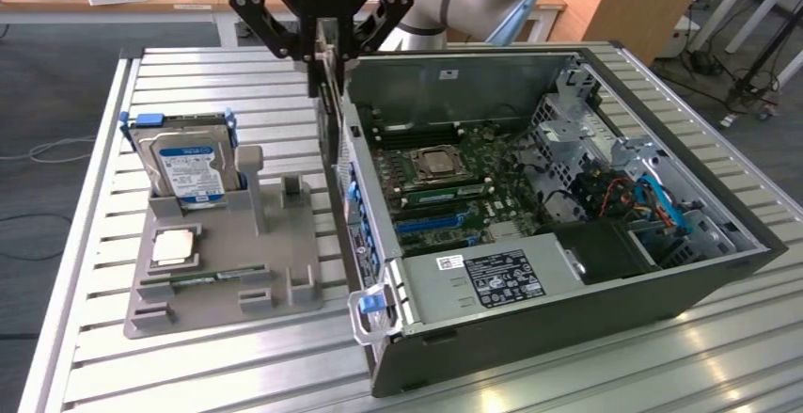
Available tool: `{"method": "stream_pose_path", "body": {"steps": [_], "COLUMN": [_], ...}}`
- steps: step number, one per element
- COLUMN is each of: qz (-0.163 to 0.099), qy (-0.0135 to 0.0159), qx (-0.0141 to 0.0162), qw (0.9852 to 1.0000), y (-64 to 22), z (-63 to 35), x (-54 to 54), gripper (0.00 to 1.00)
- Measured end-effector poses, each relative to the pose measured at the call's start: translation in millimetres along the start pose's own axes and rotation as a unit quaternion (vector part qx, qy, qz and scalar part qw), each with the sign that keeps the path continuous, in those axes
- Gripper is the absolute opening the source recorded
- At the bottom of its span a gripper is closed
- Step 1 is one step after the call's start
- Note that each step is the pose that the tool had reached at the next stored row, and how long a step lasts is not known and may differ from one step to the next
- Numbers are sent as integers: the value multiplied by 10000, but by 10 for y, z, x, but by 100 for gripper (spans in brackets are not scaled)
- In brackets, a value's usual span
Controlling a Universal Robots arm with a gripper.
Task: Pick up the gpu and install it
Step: 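Reach for the gpu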
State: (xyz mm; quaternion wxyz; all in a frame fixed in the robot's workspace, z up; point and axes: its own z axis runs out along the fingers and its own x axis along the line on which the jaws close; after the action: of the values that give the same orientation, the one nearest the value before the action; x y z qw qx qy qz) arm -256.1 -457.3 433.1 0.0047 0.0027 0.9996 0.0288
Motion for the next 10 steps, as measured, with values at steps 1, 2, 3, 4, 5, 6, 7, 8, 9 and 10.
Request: {"method": "stream_pose_path", "body": {"steps": [1, 2, 3, 4, 5, 6, 7, 8, 9, 10], "qz": [-9, -17, -24, -32, -40, -48, -55, -62, -69, -76], "qy": [1, 1, 2, 2, 2, 3, 4, 4, 5, 5], "qx": [-2, -4, -6, -8, -10, -11, -12, -13, -13, -14], "qw": [10000, 10000, 10000, 10000, 10000, 10000, 10000, 10000, 10000, 10000], "y": [0, 1, 1, 1, 1, 1, 2, 2, 2, 2], "z": [0, 1, 1, 1, 2, 2, 2, 3, 3, 4], "x": [-32, -64, -97, -131, -166, -201, -237, -273, -309, -347], "gripper": [27, 27, 27, 27, 27, 27, 27, 27, 27, 27]}}
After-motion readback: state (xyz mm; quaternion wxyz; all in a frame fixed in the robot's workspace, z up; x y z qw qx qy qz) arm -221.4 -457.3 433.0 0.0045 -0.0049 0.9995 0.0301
